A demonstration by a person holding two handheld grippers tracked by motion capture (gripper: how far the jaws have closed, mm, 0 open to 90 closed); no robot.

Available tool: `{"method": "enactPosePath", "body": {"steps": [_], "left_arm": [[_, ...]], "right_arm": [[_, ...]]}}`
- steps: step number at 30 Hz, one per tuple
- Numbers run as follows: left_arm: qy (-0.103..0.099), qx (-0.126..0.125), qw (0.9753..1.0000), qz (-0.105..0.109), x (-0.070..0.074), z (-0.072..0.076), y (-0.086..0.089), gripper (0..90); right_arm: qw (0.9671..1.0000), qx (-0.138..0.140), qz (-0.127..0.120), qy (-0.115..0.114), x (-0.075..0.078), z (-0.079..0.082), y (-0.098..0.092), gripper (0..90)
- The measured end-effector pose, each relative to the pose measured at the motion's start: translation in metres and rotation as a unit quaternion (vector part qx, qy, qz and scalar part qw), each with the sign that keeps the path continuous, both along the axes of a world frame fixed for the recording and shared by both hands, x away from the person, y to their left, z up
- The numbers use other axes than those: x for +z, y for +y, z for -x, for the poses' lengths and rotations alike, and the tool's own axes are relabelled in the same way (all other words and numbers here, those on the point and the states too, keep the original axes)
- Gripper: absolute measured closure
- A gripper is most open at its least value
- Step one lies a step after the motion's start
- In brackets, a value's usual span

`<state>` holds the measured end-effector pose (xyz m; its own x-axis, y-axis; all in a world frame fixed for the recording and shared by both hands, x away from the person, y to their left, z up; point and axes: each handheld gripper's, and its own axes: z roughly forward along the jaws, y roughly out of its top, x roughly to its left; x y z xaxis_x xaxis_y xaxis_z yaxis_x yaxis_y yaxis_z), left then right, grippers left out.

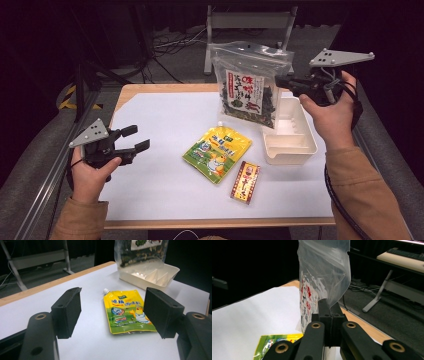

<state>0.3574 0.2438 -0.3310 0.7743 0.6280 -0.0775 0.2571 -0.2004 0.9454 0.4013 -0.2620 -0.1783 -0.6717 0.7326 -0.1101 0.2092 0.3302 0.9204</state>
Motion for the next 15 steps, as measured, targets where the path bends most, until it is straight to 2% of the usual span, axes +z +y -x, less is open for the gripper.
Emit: {"method": "enactPosePath", "body": {"steps": [7, 15], "left_arm": [[0.017, -0.002, 0.9997, -0.015, -0.011, -0.004, -0.010, 29.1], [0.024, -0.008, 0.9993, -0.026, -0.018, -0.009, -0.018, 27.5]], "right_arm": [[0.9998, -0.020, 0.003, -0.006, 0.000, -0.007, -0.018, 90.0], [0.9993, -0.036, 0.002, -0.012, -0.004, -0.013, -0.035, 90.0]]}}
